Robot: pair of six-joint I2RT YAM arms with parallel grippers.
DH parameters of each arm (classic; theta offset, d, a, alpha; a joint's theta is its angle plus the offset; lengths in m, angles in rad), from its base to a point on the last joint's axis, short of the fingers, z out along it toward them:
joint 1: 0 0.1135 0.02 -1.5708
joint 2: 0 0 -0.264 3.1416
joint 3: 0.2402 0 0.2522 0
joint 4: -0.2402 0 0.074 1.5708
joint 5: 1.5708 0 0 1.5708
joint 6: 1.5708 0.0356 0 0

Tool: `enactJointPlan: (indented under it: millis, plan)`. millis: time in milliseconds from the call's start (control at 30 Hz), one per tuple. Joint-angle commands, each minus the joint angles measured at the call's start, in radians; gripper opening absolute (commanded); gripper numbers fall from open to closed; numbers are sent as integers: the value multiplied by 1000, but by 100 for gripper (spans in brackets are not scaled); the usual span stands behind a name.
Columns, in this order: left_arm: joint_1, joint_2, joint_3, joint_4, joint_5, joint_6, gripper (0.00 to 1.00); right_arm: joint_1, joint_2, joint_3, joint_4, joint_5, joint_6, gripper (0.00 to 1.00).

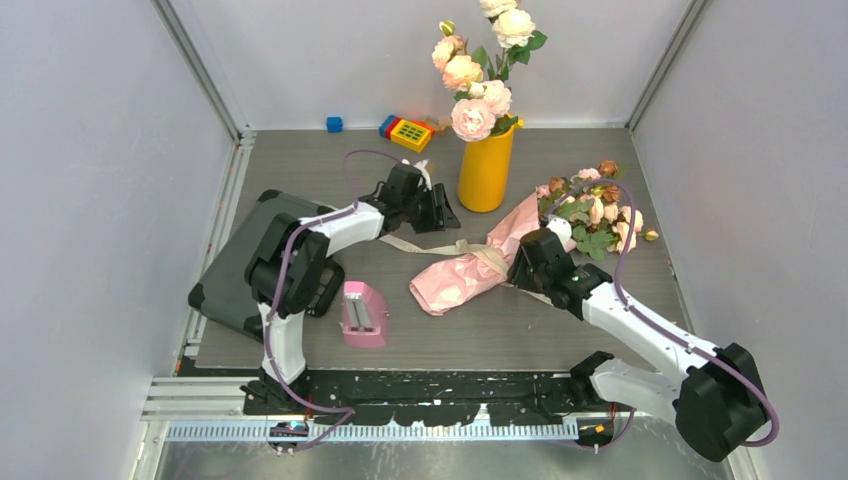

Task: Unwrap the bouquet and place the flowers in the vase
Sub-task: Untie the ribbon from the wrapping paper.

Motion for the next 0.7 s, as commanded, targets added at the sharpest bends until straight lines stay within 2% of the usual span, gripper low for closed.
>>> enactJointPlan:
  millis: [0, 333, 667]
  plan:
    - [-20, -115, -20, 19, -3, -14, 52, -1, -4, 82, -10, 11, -75, 41]
    - [-99, -90, -47, 38, 9, -51, 54, -2, 166, 195, 50, -10, -196, 41]
    - [-117, -95, -74, 27, -25, -34, 57, -2, 245, 210, 105, -57, -208, 41]
